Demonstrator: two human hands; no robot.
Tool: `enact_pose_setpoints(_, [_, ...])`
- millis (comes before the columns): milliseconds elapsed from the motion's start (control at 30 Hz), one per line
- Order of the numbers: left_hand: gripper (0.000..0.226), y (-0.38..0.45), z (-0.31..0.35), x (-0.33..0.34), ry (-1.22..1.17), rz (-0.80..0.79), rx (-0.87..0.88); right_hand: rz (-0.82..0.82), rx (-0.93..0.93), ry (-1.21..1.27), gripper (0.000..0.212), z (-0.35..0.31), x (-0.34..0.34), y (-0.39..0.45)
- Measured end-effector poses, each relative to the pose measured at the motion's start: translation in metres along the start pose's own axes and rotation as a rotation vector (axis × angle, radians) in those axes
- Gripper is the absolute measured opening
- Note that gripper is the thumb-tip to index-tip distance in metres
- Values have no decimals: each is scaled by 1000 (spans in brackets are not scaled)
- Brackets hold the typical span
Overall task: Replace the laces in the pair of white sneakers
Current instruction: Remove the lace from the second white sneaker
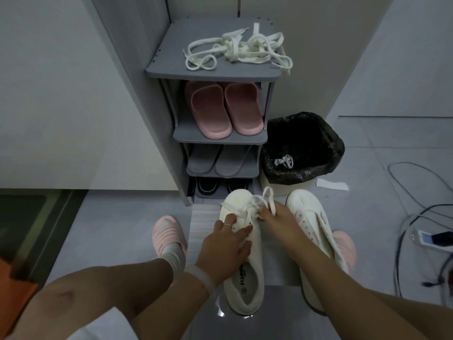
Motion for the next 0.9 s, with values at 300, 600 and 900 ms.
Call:
enact_pose_setpoints(300, [45,0,0,0,-15,1,-2,131,-131,-444,12,5,11,7])
enact_pose_setpoints(600, [45,0,1,0,-10,-20,-6,489,-223,135,17,-22,-54,3])
enact_pose_setpoints(900, [46,0,0,1,-5,0,1,126,-64,-415,35,15,10,6])
Point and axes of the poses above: each hand's wrist, its own y-axis towards the middle knuckle, its own x-axis out of the palm, z = x × y, the point moved 4 cm from there along y, towards the middle knuckle, and after that the axes turned 13 degrees about x, right-handed, at the moved point
